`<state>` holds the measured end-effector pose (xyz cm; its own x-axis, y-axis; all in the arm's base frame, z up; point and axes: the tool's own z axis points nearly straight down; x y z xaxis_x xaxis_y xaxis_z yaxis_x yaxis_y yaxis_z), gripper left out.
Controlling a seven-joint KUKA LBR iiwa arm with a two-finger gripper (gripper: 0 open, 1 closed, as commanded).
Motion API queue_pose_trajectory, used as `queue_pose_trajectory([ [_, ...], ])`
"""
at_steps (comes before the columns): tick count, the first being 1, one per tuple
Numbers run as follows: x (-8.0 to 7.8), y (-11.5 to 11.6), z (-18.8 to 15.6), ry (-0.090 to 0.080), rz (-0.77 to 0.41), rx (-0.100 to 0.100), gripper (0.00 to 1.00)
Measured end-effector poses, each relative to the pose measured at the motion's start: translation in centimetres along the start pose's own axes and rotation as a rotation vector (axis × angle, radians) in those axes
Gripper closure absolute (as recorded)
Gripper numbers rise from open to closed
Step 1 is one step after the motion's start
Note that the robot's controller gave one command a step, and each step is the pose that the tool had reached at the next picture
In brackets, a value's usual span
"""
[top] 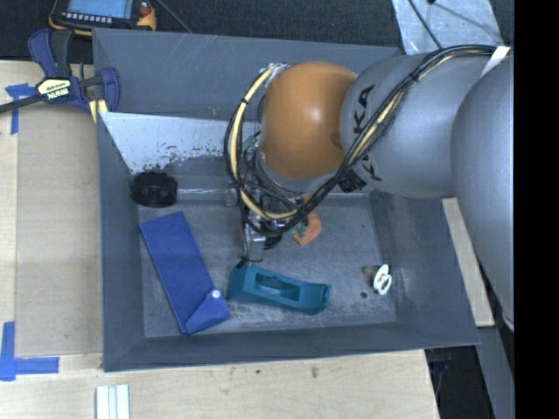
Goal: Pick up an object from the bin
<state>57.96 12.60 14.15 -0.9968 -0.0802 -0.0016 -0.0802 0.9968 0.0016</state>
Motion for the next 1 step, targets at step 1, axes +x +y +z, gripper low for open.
queue_pose_trajectory([
  [1, -0.29, -3.23, 0.54, -0.001, 0.055, 0.002, 0.00],
])
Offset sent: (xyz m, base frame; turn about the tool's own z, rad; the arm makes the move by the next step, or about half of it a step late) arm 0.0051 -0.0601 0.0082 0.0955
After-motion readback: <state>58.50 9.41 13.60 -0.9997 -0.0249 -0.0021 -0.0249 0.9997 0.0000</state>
